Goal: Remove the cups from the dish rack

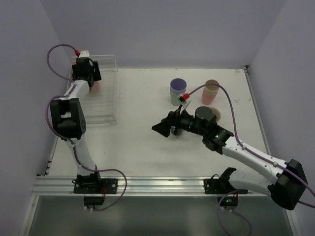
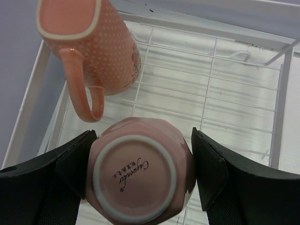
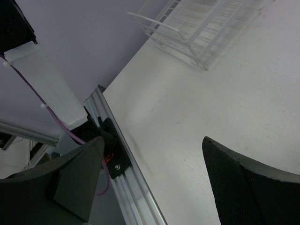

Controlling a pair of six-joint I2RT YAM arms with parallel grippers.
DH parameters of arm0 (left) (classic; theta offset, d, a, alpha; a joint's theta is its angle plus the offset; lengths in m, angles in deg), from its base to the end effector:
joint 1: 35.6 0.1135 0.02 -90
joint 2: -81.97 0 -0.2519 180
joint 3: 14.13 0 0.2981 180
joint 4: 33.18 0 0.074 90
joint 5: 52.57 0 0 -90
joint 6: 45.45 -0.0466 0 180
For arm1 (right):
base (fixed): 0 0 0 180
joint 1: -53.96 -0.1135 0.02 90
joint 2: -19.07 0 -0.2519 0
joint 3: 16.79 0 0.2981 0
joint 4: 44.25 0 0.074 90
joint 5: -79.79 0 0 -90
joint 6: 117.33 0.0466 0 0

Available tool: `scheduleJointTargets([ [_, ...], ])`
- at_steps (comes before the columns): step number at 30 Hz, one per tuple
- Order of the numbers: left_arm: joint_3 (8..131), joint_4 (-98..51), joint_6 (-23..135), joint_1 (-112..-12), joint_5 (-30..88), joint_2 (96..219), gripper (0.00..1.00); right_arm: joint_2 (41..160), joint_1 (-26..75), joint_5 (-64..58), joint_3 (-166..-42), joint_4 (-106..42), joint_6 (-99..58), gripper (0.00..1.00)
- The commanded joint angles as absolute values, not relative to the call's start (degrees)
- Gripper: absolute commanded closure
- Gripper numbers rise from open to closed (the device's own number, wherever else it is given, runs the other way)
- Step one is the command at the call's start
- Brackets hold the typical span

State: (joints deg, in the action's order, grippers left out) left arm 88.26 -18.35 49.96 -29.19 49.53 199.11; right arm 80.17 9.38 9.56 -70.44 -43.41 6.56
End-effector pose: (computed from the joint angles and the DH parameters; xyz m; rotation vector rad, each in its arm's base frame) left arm 0.5228 0.0686 0.2027 -0.3416 2.0545 0.2309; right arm 0.2101 0.2291 0.2784 -0.4549 1.8359 1.2755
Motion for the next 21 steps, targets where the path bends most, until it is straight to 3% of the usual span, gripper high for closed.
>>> scheduleJointTargets([
  [1,87.9,-22.5,52.2,-28.8,48.9,189.7,0.75,81.8,8.1,7.4,-75.1,-46.6,7.6,0.13],
  [13,75.7,-25.4,65.9,-28.8,41.0,171.0,0.86,93.9,7.1,8.1,-84.4,-53.9,15.6,0.13],
  [21,57.8,-31.9,83.2,-29.0,18.0,152.1,0.89,98.2,7.1,8.3,-86.8,-65.5,23.7,0.14],
])
